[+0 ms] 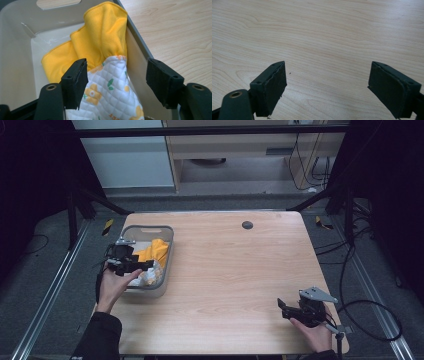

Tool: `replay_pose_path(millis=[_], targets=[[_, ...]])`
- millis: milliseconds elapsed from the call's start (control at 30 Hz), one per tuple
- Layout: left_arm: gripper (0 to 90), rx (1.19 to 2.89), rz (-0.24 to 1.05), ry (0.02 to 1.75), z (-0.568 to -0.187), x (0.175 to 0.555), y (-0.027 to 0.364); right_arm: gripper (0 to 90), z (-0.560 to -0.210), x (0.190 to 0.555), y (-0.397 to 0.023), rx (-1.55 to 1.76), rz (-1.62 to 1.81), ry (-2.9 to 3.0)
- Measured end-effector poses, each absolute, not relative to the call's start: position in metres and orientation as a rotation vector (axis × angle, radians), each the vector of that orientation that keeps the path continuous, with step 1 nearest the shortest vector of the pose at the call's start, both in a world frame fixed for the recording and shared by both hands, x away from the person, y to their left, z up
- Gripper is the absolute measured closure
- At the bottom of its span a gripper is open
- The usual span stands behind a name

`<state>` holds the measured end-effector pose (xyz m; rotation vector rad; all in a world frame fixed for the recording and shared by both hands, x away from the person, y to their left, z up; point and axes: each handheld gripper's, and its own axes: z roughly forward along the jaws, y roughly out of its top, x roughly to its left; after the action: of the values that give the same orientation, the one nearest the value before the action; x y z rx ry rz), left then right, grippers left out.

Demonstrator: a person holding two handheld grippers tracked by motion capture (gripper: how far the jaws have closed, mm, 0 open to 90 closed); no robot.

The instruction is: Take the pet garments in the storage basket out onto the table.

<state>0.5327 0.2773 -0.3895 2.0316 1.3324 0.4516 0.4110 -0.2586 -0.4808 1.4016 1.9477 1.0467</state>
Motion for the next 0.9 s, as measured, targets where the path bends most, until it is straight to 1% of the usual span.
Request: replay_pose_path(millis=[333,533,900], targets=[[36.8,2.107,0.427,1.357,-0.399,0.541,0.269,14.7,-0.482,0.412,-0.258,1.398,1.046,1.961],[38.6,2.122,0.421,1.371,-0.401,0.545,0.265,14.7,-0.482,0.411,-0.257,1.407,1.047,1.972],[45.1,2.172,0.414,1.393,-0.408,0.551,0.262,14.9,-0.483,0.412,-0.257,1.393,1.035,1.987]])
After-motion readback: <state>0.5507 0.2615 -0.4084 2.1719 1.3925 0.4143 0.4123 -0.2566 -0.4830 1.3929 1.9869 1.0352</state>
